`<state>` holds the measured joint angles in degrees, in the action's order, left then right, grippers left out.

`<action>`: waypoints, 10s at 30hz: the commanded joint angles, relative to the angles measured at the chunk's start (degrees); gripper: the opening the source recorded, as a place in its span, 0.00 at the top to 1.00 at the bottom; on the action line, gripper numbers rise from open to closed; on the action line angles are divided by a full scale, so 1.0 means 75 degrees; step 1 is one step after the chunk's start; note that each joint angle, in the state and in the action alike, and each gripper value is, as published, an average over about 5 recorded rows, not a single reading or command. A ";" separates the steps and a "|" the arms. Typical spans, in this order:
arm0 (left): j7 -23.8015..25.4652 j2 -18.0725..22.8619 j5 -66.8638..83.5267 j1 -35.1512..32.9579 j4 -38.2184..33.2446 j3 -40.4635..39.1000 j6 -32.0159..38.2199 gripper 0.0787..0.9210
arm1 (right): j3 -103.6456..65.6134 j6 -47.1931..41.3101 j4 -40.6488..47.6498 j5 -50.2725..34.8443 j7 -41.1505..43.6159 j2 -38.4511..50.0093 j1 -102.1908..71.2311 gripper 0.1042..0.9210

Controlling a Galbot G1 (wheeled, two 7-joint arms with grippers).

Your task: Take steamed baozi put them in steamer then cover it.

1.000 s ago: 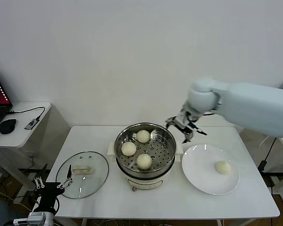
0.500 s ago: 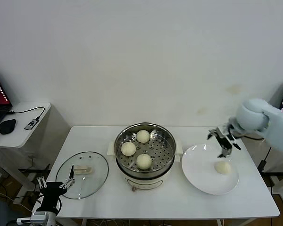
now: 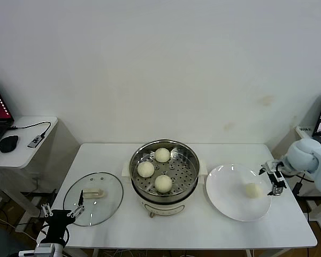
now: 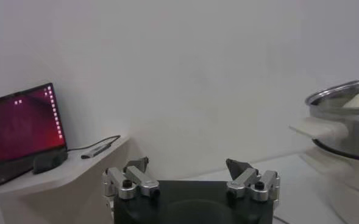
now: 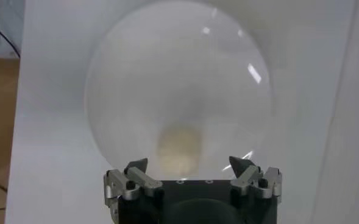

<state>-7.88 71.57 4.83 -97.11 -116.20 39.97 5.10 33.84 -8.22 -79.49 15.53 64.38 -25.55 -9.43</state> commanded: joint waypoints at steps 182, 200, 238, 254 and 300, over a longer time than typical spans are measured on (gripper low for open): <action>-0.0741 -0.0920 -0.5777 -0.0015 0.1506 -0.0030 0.0853 0.12 | -1.1947 0.2080 -0.4139 -0.2492 -0.7504 -0.7835 -1.0978 0.12; -0.0995 -0.1315 -0.9686 0.1453 0.3137 -0.0493 0.1072 0.12 | -1.2346 0.2191 -0.3827 -0.2783 -0.7683 -0.8049 -1.1219 0.12; -0.0700 -0.1385 -1.0076 0.3636 0.5003 -0.1444 0.0973 0.12 | -1.2325 0.2214 -0.3753 -0.2778 -0.7516 -0.8273 -1.1506 0.12; -0.0575 -0.1280 -1.0082 0.3974 0.5349 -0.1566 0.0986 0.16 | -1.2284 0.2247 -0.3617 -0.2688 -0.7479 -0.8242 -1.1466 0.12; 0.1297 -0.3056 -0.6962 0.2440 -0.0837 -0.0918 -0.2142 0.92 | -1.1500 0.2930 -0.4139 -0.1224 -0.7393 -0.8170 -1.1878 0.12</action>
<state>-4.97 54.00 -54.50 -77.82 -102.76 35.04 -1.38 -53.92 11.81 -109.77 1.94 9.13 -86.67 -97.97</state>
